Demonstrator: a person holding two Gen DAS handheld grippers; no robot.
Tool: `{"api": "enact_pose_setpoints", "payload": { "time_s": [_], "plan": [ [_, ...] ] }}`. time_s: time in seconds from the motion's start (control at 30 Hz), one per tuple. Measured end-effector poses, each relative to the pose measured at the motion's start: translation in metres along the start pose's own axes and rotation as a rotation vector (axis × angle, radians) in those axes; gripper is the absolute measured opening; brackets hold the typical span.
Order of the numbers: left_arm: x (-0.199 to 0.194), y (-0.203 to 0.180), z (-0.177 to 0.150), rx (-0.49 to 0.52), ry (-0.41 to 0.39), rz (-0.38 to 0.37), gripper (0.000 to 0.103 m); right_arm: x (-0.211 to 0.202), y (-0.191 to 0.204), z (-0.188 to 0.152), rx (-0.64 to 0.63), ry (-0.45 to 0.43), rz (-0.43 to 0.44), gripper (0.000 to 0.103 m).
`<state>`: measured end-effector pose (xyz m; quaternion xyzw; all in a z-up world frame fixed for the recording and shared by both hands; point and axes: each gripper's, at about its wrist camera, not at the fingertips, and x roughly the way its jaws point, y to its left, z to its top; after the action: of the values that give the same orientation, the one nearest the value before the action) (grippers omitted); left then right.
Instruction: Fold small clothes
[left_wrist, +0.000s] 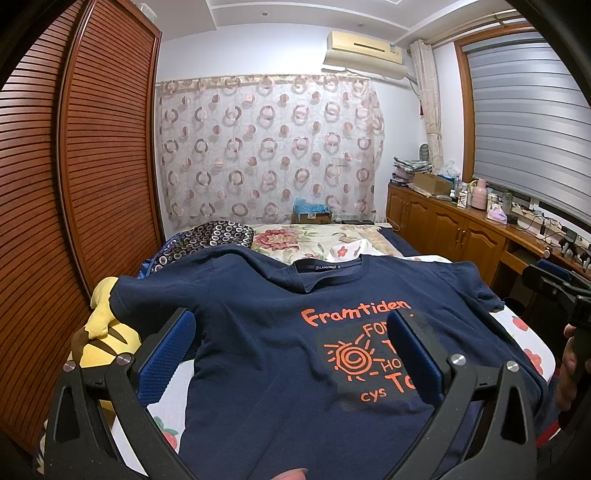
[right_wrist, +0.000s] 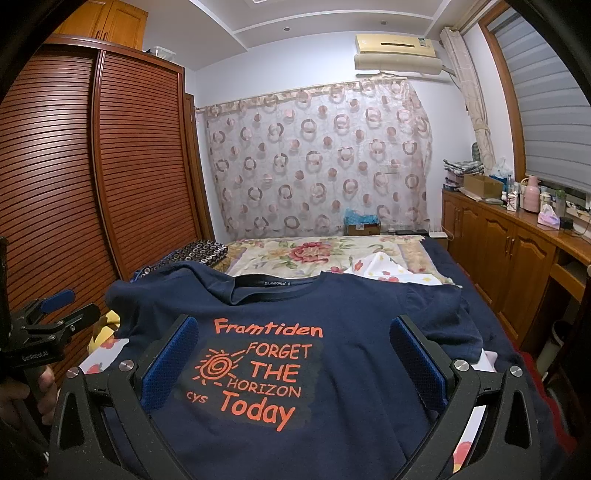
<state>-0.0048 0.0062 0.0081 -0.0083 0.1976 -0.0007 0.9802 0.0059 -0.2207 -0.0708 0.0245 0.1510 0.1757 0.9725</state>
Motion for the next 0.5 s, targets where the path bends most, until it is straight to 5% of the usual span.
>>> {"api": "enact_pose_setpoints", "payload": {
  "time_s": [0.5],
  "plan": [
    [0.0001, -0.0004, -0.0003, 0.0, -0.002, 0.0, 0.103, -0.0004, -0.0015, -0.001, 0.002, -0.002, 0.002, 0.103]
  ]
}}
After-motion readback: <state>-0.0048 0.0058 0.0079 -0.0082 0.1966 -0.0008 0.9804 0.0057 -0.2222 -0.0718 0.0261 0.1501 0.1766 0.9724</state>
